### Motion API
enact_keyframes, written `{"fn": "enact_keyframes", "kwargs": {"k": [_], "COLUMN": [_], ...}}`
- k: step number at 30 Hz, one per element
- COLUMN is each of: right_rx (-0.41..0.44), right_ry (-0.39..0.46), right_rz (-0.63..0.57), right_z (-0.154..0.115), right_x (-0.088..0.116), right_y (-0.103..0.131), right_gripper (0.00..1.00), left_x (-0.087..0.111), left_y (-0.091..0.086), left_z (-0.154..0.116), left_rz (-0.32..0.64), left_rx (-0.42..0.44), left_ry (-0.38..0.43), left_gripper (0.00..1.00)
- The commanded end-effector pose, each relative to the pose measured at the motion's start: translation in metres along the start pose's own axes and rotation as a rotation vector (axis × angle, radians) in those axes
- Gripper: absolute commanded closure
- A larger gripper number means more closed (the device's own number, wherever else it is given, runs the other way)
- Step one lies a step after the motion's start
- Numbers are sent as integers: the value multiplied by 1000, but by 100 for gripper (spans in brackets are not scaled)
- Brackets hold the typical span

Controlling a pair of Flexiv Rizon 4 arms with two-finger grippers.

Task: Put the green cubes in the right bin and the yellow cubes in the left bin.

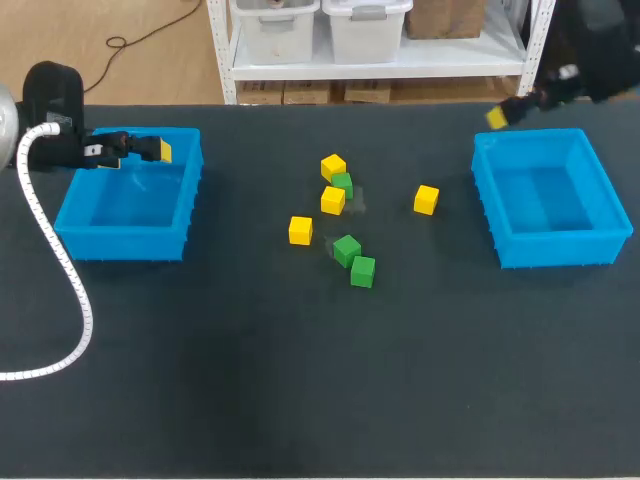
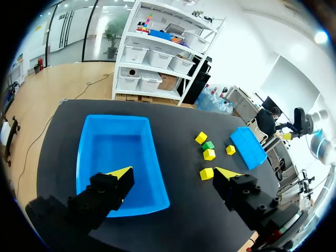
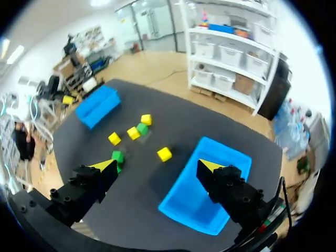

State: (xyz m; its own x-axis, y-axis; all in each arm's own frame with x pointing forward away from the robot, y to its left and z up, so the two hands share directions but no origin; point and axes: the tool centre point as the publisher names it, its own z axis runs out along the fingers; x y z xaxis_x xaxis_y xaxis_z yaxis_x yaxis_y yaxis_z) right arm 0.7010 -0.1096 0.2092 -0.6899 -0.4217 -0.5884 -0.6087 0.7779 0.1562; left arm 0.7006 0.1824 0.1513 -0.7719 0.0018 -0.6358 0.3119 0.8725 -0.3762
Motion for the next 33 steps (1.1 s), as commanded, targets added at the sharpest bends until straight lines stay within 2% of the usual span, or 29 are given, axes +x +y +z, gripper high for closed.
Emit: {"fn": "enact_keyframes", "kwargs": {"k": [1, 5, 11, 14, 17, 22, 26, 33], "right_rx": [-27, -77, -143, -157, -166, -172, -146, -118], "right_ry": [175, 237, 367, 422, 457, 476, 535, 610], "right_rz": [-100, -166, -296, -343, -365, -331, -341, -365], "right_z": [9, 29, 65, 84, 101, 125, 140, 156], "right_x": [-15, -14, 4, 16, 26, 37, 46, 61], "right_y": [36, 69, 115, 128, 130, 120, 119, 135], "right_gripper": [0, 0, 0, 0, 0, 0, 0, 0], "left_x": [1, 1, 1, 1, 1, 1, 1, 1], "left_y": [2, 2, 2, 2, 2, 2, 2, 2], "left_z": [0, 0, 0, 0, 0, 0, 0, 0], "left_rz": [2, 2, 2, 2, 2, 2, 2, 2], "left_rx": [10, 10, 10, 10, 10, 10, 10, 10], "left_ry": [-6, -6, -6, -6, -6, -6, -6, -6], "left_gripper": [0, 0, 0, 0, 0, 0, 0, 0]}}
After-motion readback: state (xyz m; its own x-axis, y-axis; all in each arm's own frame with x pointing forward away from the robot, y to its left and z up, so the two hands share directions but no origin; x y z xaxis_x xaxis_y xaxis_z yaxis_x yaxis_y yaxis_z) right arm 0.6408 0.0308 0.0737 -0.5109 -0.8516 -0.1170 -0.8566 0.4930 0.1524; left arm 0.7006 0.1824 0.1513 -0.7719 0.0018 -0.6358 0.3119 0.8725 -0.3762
